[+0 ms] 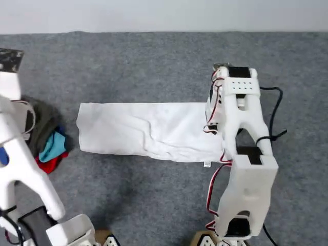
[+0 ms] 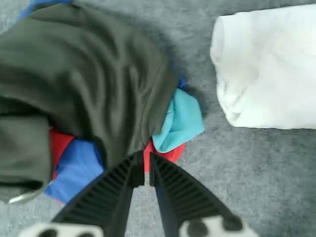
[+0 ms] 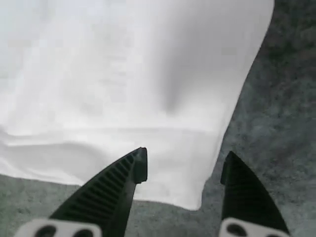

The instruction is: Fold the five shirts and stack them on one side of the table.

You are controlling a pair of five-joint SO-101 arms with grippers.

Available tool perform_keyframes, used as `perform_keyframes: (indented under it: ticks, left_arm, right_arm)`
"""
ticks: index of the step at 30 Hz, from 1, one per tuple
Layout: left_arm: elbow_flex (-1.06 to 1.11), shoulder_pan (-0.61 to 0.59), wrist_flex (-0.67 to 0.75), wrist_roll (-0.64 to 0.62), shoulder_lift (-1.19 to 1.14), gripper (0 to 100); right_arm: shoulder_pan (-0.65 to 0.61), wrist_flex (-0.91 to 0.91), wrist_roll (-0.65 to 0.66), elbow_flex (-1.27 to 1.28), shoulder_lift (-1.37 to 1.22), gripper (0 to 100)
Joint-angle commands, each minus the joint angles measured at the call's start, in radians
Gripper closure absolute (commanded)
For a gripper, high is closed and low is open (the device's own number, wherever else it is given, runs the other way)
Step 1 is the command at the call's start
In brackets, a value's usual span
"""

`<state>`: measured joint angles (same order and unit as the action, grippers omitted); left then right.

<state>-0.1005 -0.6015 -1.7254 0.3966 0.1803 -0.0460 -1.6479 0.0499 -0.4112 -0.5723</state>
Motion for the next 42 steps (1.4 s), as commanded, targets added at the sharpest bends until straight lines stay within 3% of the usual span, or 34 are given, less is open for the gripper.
perform_keyframes:
  ticks: [1, 16, 23, 26, 32, 42]
  left_arm:
    - [-0.033, -0.017, -0.028, -0.008, 0.035, 97]
    - [-0.031, -0.012, -0.026, -0.008, 0.034, 97]
    - [0.021, -0.012, -0.025, -0.006, 0.034, 97]
    - [0.021, -0.012, -0.025, -0.006, 0.038, 97]
    - [0.021, -0.012, -0.026, -0.008, 0.043, 98]
    - [0.021, -0.012, -0.026, -0.011, 0.043, 98]
  right_arm:
    - [-0.002, 0.013, -0.032, -0.068, -0.028, 74.8]
    - [-0.005, 0.079, -0.037, -0.077, -0.182, 75.9]
    - [0.008, 0.051, -0.031, -0.077, -0.203, 96.7]
    - [0.036, 0.047, -0.026, -0.077, -0.191, 98.8]
    - [0.125, -0.007, 0.087, -0.077, -0.136, 98.8]
    - [0.417, -0.013, 0.387, -0.077, -0.031, 98.8]
